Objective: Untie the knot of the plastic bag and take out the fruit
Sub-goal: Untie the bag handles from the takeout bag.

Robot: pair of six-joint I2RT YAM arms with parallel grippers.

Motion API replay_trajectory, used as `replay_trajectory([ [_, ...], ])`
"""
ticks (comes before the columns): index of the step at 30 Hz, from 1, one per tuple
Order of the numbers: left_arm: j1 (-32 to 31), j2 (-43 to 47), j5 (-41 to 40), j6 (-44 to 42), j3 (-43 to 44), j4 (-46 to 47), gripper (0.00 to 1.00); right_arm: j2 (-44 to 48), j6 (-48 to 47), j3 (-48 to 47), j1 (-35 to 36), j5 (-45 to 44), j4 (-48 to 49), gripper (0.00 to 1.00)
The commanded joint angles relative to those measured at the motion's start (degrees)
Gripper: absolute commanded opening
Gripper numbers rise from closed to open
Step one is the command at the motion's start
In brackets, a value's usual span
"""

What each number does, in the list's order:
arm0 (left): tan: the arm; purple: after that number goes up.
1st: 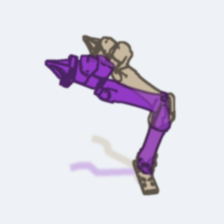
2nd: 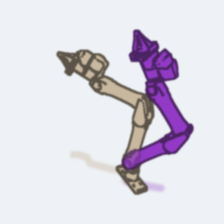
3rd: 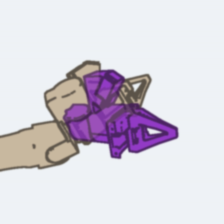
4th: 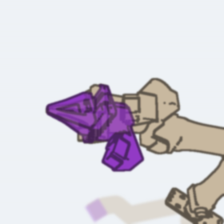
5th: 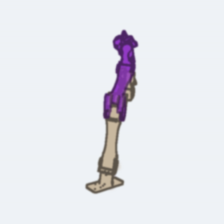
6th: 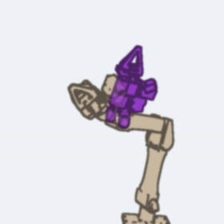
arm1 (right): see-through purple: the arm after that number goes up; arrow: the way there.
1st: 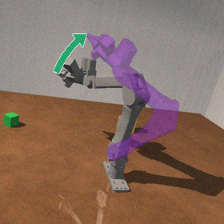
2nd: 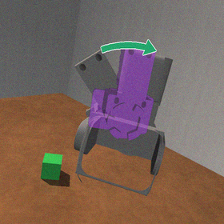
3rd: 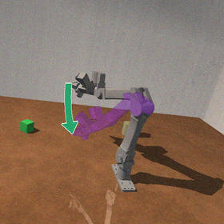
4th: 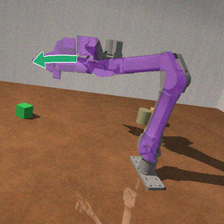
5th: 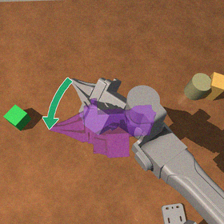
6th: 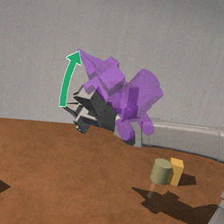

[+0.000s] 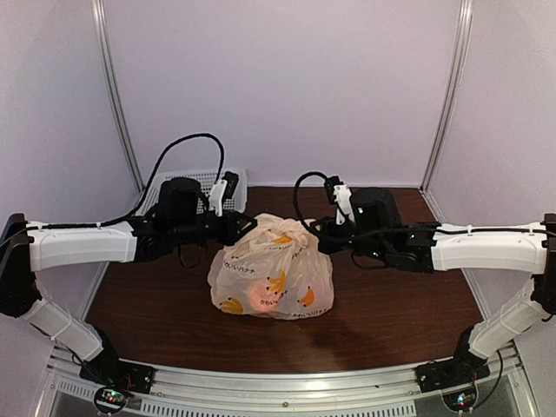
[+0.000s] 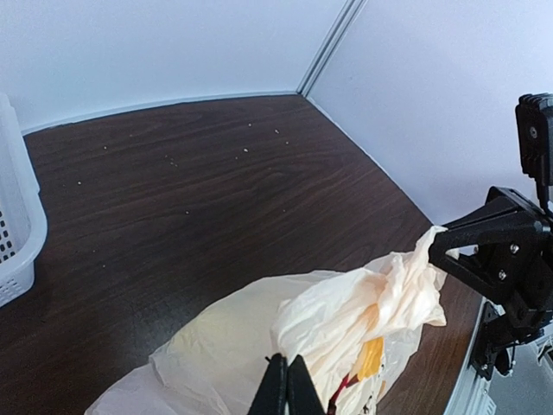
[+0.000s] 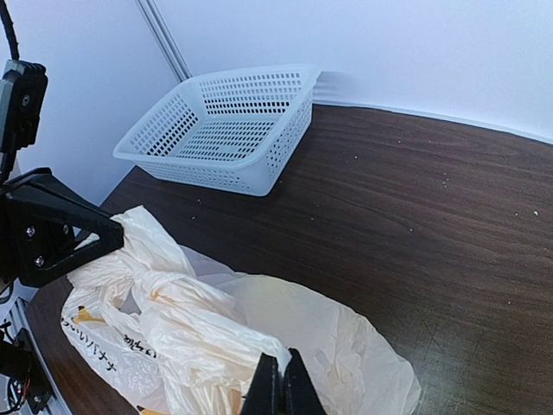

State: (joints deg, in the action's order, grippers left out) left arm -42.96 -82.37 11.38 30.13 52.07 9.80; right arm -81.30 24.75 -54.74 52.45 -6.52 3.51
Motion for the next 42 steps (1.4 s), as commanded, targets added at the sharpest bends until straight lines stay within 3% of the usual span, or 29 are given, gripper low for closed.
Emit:
replay_trajectory([
  [1,1.10,1.41,-2.64,0.88,-1.78,1.57,0.00,0.93,1.55,2.00,-1.29,-3.12,-0.62,0.00],
  [12,2.09,3.03,-5.11,2.74,-6.56,2.02,0.00,0.45,3.82,4.82,-1.88,-2.40,0.97,0.00],
  [20,2.09,3.83,-1.92,2.57,-6.54,3.96,0.00,1.60,1.31,3.22,-1.85,0.35,-0.37,0.01],
  [26,2.09,3.77,2.47,1.68,-6.02,5.21,0.00,4.79,-2.14,-0.90,-1.76,3.61,-5.33,0.45],
  [28,2.09,3.84,3.10,1.68,-6.07,5.49,0.00,4.98,-3.65,-3.05,-1.57,4.81,-7.36,0.55],
  [36,2.09,4.56,3.84,1.77,-6.82,6.19,0.00,0.55,-9.33,-12.45,1.15,3.11,-14.68,0.73],
  [42,2.09,4.38,4.17,2.04,-7.03,6.61,0.00,-6.23,-12.04,-18.72,3.64,1.16,-19.67,0.74],
])
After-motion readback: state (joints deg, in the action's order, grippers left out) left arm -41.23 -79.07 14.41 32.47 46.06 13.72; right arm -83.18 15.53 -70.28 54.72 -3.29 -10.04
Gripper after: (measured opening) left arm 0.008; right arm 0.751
